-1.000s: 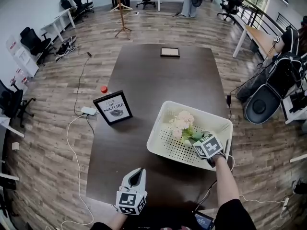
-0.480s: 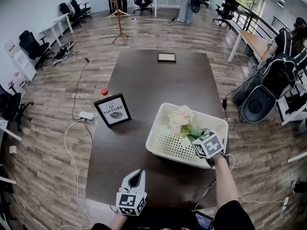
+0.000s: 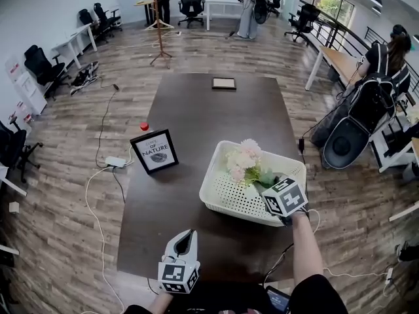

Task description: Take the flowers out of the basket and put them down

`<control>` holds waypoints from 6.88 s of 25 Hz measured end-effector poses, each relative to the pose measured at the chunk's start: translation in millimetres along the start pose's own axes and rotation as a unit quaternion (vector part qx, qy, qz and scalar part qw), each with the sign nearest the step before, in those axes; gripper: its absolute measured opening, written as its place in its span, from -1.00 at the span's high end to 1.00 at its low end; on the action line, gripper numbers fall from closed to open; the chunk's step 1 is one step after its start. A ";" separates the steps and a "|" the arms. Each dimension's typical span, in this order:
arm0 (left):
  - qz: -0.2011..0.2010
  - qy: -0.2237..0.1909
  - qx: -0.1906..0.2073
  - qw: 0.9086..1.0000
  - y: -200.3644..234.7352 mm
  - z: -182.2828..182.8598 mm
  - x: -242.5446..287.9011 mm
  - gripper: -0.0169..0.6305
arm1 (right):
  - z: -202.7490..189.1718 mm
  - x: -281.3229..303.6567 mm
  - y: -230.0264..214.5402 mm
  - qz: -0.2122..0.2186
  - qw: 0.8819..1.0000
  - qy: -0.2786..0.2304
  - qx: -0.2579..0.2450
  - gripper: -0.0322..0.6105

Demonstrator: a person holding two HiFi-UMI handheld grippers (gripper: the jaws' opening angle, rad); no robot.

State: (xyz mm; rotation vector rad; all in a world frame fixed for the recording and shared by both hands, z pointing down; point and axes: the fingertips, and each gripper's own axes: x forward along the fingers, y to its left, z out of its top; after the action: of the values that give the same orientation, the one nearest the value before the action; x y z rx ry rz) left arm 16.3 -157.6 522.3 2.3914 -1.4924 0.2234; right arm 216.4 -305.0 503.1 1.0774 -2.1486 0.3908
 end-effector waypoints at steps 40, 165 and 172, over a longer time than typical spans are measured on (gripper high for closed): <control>-0.029 -0.019 -0.008 0.999 10.7 3.0 -40.9 0.92 | 41.6 -69.5 74.3 -0.058 0.994 -0.094 -0.008 0.70; 0.046 -0.010 -0.004 0.999 92.8 -18.3 -95.7 0.92 | -124.1 73.3 283.6 0.057 0.993 0.083 0.063 0.70; 0.046 -0.010 0.003 0.999 95.4 -18.4 -96.8 0.92 | -130.5 83.8 285.5 0.057 0.992 0.089 0.069 0.69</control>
State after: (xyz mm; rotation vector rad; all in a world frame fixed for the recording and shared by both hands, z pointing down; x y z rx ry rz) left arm -111.5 -108.2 528.4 2.3377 -1.6149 0.2250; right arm 14.0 -109.6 665.7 0.9576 -2.0522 0.6736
